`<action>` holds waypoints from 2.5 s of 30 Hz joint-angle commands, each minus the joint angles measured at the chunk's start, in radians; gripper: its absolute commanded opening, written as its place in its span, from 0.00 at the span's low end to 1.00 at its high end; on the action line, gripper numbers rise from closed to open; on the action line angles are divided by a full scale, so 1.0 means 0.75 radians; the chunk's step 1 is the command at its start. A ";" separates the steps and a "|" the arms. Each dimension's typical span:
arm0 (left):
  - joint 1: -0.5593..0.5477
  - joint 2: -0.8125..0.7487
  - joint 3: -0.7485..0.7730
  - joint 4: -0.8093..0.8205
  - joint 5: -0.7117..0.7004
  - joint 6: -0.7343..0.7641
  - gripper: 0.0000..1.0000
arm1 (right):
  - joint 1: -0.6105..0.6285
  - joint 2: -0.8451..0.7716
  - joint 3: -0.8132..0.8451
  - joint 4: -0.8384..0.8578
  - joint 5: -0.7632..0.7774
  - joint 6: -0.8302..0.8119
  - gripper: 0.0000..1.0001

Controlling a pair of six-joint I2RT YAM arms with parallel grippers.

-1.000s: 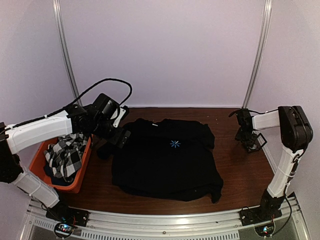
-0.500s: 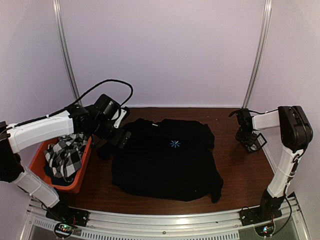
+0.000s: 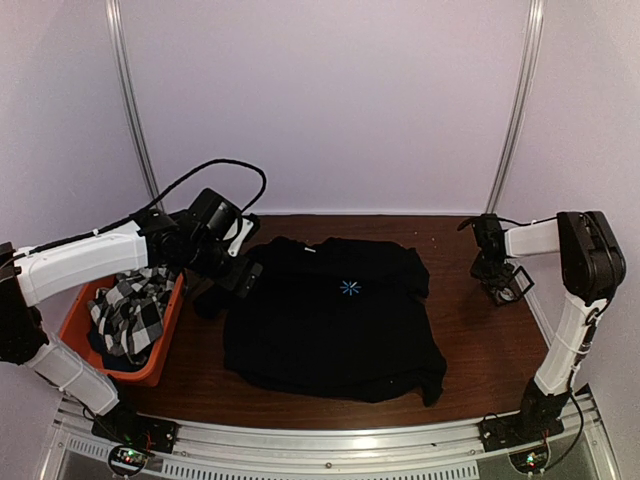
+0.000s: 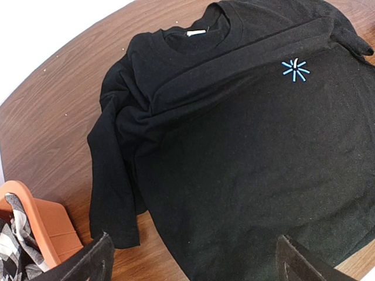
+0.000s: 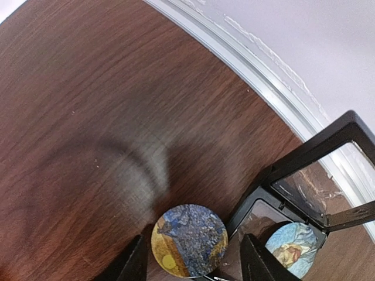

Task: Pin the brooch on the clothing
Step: Move the brooch from the brooch box.

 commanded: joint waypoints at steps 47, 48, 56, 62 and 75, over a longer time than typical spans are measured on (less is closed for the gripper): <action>-0.005 -0.007 -0.016 0.036 0.008 0.017 0.98 | -0.064 0.291 0.349 -0.391 -0.268 -0.554 0.79; -0.005 -0.006 -0.015 0.036 0.007 0.017 0.98 | -0.066 0.288 0.342 -0.393 -0.271 -0.550 0.80; -0.004 -0.003 -0.012 0.036 0.017 0.016 0.98 | -0.127 0.233 0.280 -0.385 -0.325 -0.541 0.87; -0.005 -0.005 -0.013 0.035 0.015 0.017 0.98 | -0.162 0.207 0.255 -0.383 -0.350 -0.551 0.88; -0.004 -0.001 -0.014 0.036 0.015 0.018 0.98 | -0.184 0.212 0.225 -0.349 -0.450 -0.551 0.82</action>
